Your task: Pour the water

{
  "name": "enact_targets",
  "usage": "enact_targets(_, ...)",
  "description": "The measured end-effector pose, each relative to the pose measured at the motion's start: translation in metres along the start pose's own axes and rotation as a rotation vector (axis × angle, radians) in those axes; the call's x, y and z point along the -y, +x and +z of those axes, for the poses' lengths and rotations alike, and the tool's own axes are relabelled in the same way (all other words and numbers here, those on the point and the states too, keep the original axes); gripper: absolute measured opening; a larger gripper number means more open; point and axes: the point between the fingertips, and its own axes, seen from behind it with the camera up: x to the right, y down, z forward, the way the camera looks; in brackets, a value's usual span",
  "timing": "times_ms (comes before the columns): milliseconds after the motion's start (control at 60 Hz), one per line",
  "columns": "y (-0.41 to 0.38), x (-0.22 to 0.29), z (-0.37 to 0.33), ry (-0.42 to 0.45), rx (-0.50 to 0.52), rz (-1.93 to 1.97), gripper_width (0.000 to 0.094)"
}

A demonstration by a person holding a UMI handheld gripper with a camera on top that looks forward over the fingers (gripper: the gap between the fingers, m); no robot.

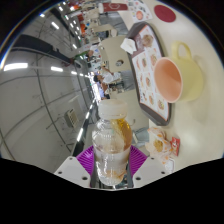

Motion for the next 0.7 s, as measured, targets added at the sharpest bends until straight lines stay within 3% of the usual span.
enact_targets(167, 0.028, 0.027, 0.002, 0.021, -0.001, 0.226, 0.0411)
enact_targets(367, 0.041, 0.029, 0.0, 0.003, -0.05, 0.215, 0.0412)
enact_targets(583, -0.006, 0.029, 0.0, -0.044, -0.094, -0.191, 0.0411)
enact_targets(700, -0.06, 0.046, -0.006, -0.026, -0.091, -0.557, 0.0412)
